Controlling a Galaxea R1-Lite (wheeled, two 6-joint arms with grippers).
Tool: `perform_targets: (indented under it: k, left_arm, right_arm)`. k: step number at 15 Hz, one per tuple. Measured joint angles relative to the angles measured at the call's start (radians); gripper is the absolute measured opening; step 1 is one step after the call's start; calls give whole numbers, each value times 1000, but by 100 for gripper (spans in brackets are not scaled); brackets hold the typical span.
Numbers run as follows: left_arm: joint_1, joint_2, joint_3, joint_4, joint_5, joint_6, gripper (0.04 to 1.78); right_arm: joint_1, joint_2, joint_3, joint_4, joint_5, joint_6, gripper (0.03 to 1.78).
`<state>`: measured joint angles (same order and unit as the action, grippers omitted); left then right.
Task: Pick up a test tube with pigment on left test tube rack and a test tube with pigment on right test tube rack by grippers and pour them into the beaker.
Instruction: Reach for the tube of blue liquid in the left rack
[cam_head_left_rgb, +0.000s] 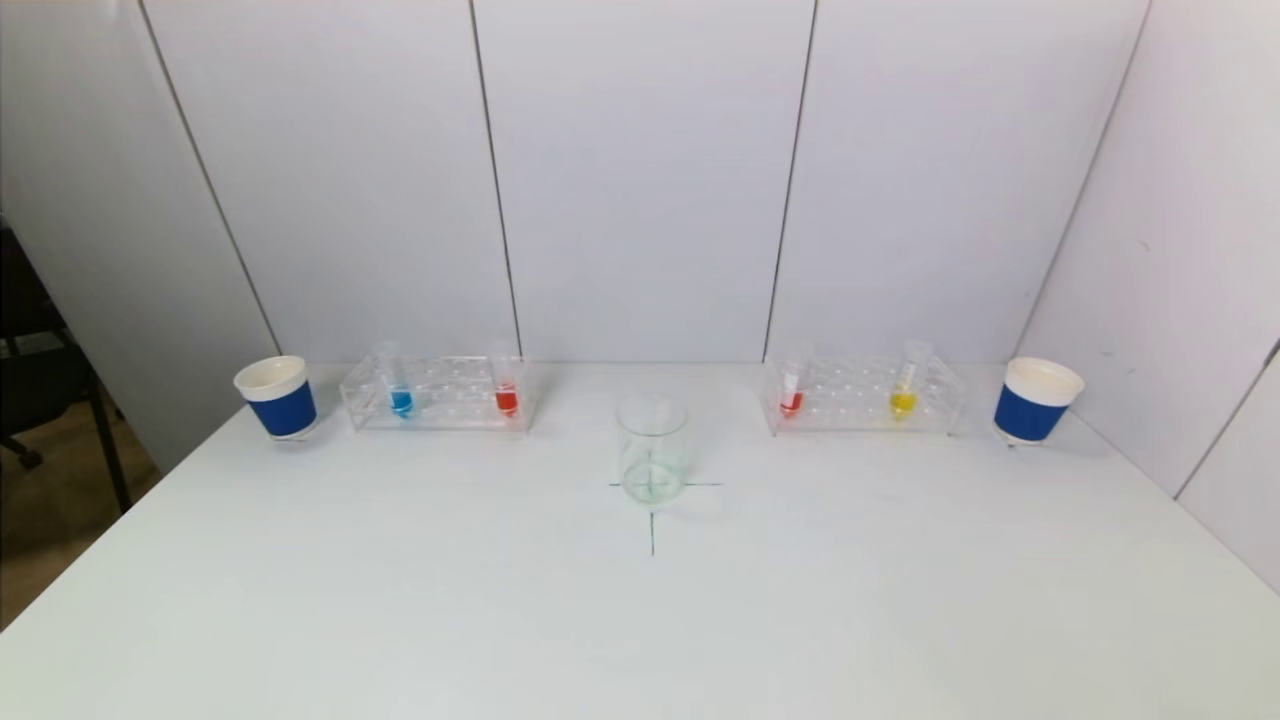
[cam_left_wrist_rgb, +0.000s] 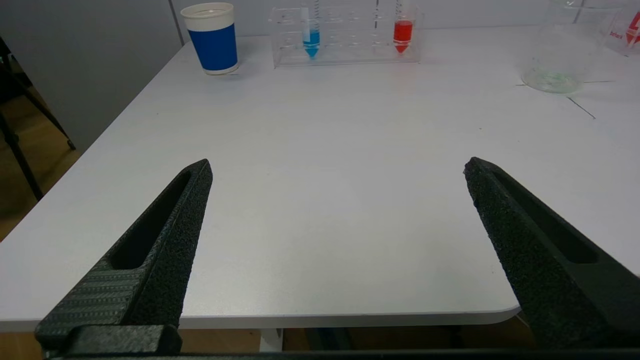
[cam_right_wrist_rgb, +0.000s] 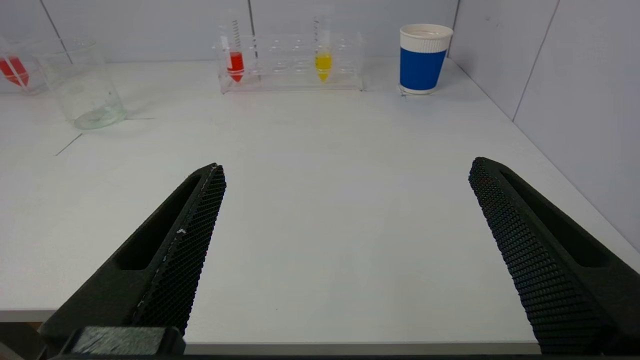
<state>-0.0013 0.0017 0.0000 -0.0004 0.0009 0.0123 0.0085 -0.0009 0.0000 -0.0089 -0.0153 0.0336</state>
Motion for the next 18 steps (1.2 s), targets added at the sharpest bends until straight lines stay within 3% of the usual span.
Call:
perform_targets:
  k: [5,11,14,18]
  left_arm:
    - [2,0,-33,19,4,16,176]
    - [1,153,-330,133,5,16,176]
    - [1,359,-456,57,7,19,176]
    - [1,651,-535,-167,5,58,176]
  right_arm:
    - [0,0,0,0,0,0,177]
    - [0,0,0,0,0,0,177]
    - [0,0,0,0,0,0,177]
    - [0,0,0,0,0,0,177]
